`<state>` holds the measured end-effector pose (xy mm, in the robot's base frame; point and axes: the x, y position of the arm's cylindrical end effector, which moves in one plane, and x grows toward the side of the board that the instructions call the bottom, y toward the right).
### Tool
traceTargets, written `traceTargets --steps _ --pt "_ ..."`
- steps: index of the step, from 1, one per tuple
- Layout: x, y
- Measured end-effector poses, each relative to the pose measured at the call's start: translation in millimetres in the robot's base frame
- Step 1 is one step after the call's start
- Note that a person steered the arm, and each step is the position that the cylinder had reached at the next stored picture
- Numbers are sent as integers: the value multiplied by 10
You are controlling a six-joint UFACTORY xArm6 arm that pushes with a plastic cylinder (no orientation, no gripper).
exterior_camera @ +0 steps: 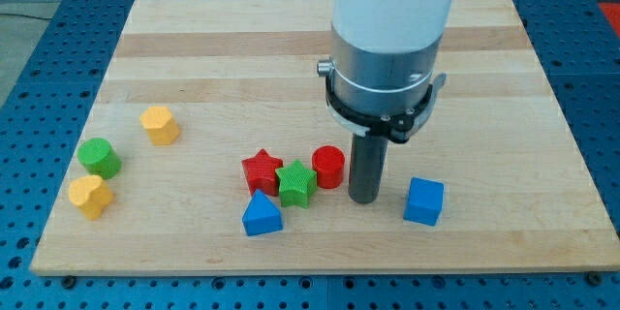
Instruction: Place blue triangle left to the red star
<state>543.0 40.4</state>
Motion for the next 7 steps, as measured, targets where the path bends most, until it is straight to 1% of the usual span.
traceTargets --steps 1,2,3,4,5,6,7 --pt "0 -238" --pt "0 -237" --pt "-16 -139" --pt "-191 377" --pt "-226 307" --pt "-194 -318" --pt "-454 -330"
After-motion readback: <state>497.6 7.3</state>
